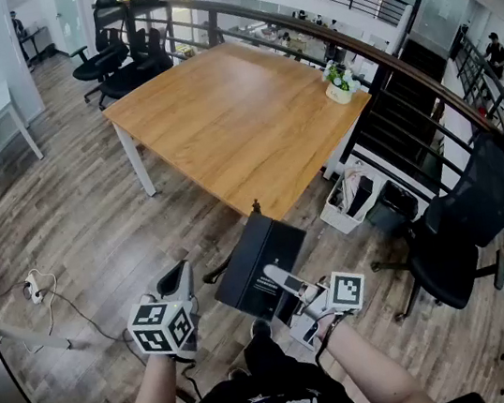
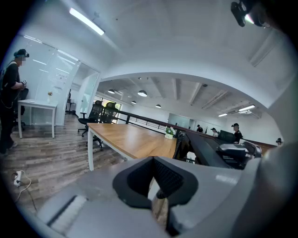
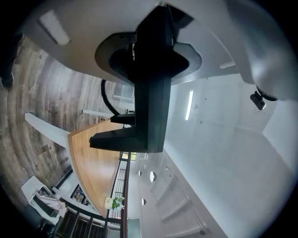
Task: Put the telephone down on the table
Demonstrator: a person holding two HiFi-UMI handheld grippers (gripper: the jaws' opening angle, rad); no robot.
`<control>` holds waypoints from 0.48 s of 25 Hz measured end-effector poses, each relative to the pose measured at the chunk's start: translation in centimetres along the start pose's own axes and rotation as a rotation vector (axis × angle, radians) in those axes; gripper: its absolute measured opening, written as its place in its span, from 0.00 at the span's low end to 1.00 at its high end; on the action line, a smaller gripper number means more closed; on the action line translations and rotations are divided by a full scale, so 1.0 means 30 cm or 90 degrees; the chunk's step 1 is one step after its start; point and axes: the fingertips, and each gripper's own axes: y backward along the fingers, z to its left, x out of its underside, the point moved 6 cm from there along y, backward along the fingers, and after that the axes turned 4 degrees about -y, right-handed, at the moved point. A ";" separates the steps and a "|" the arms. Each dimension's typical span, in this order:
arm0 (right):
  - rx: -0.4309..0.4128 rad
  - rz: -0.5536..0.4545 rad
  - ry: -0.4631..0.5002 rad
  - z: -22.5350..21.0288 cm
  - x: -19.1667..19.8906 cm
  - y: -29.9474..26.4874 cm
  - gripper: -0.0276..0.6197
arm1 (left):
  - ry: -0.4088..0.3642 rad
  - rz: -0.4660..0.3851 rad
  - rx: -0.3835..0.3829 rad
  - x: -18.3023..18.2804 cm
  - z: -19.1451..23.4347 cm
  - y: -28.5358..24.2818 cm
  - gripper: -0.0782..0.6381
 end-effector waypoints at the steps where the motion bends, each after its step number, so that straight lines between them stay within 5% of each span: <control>1: 0.001 0.000 0.000 -0.002 0.007 0.001 0.29 | -0.001 0.001 0.000 0.005 -0.001 0.006 0.11; 12: 0.003 -0.005 -0.024 -0.002 0.065 0.016 0.29 | 0.000 0.008 0.000 0.039 -0.007 0.070 0.11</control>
